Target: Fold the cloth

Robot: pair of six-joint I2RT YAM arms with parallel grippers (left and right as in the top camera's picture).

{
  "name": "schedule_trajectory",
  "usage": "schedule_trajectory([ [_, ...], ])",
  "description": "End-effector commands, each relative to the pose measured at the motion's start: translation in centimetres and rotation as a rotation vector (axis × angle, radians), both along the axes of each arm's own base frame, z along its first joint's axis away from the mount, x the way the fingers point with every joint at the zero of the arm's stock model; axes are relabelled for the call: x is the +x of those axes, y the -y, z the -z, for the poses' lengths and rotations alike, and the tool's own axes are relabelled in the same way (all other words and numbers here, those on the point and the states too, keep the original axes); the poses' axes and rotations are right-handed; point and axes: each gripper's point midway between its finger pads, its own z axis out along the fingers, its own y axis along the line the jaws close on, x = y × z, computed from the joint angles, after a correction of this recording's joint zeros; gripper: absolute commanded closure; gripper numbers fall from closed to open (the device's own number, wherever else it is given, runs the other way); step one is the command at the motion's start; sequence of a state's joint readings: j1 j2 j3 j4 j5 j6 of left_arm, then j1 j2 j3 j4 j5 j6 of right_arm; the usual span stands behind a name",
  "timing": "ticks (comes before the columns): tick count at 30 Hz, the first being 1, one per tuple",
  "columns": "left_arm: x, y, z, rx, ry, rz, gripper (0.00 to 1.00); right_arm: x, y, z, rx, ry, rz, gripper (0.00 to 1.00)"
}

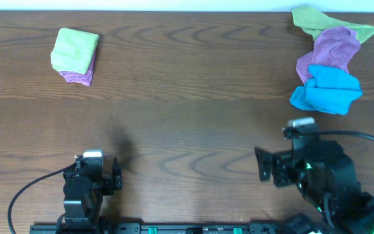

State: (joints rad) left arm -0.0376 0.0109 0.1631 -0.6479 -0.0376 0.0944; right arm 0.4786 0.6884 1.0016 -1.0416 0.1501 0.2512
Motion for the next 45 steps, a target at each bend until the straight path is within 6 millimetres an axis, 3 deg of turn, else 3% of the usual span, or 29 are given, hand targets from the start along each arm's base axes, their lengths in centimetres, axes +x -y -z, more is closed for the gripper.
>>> schedule_trajectory([
  [1,-0.1,-0.5,0.3,0.019,-0.005,-0.023,0.05,1.1,2.8,0.9,-0.073,0.09,0.088,0.01],
  [4,-0.1,-0.5,0.3,0.019,-0.005,-0.023,0.05,1.4,5.4,3.3,-0.042,0.159,0.212,0.01],
  [9,-0.1,-0.5,0.3,0.019,-0.005,-0.023,0.05,0.2,8.8,8.9,-0.043,0.195,0.366,0.01],
  [20,-0.1,-0.5,0.3,0.019,-0.005,-0.023,0.04,-0.9,9.7,17.2,-0.061,0.146,0.406,0.01],
  [45,-0.1,-0.5,0.3,0.019,-0.005,-0.023,0.05,-0.9,9.6,17.2,-0.055,0.149,0.4,0.01],
])
